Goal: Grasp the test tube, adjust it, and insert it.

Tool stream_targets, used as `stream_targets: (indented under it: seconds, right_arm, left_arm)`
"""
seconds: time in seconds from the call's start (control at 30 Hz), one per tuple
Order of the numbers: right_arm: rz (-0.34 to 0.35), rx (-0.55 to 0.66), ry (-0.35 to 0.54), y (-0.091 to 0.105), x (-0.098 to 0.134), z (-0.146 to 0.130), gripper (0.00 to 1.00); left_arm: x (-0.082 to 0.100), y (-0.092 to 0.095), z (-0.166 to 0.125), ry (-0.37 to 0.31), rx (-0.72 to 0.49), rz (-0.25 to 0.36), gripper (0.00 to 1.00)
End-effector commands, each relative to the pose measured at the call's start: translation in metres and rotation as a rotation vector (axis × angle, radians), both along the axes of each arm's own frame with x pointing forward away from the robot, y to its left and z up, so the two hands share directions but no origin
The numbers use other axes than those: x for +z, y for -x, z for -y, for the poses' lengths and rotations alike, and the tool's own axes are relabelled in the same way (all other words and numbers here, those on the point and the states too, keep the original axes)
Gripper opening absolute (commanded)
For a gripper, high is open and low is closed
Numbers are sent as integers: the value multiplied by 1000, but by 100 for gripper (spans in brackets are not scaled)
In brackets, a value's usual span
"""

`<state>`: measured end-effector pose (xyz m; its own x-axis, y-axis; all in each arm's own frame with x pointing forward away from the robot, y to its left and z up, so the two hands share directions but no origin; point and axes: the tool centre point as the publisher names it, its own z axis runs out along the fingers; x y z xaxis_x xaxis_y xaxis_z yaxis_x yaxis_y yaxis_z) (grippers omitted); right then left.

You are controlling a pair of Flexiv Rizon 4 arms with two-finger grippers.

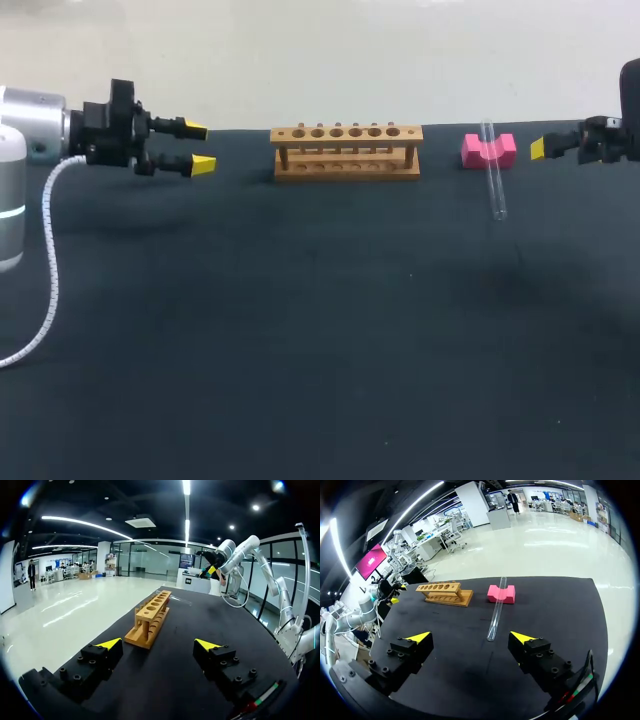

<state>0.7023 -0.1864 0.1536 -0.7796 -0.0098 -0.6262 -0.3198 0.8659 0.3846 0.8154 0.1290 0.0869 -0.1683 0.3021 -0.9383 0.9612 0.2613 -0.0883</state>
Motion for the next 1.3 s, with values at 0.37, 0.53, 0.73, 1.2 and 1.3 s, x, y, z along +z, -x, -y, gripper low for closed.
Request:
stream_targets:
  seconds: [0.37,0.53,0.73,1.2,1.3]
  right_arm:
    - [113,-104,96,-22,-15,-18,100]
    - [154,-104,106,-34,-23,-29,100]
    - [158,-105,82,-44,-28,-37,100]
    - [253,-186,92,-60,-37,-47,100]
    - [295,-203,93,-64,-40,-46,100]
  left_arm:
    - [-1,1,0,3,3,5,100]
    - [-1,1,0,3,3,5,100]
    - [-1,1,0,3,3,5,0]
    - [-1,1,0,3,3,5,0]
    - [-1,1,0,3,3,5,0]
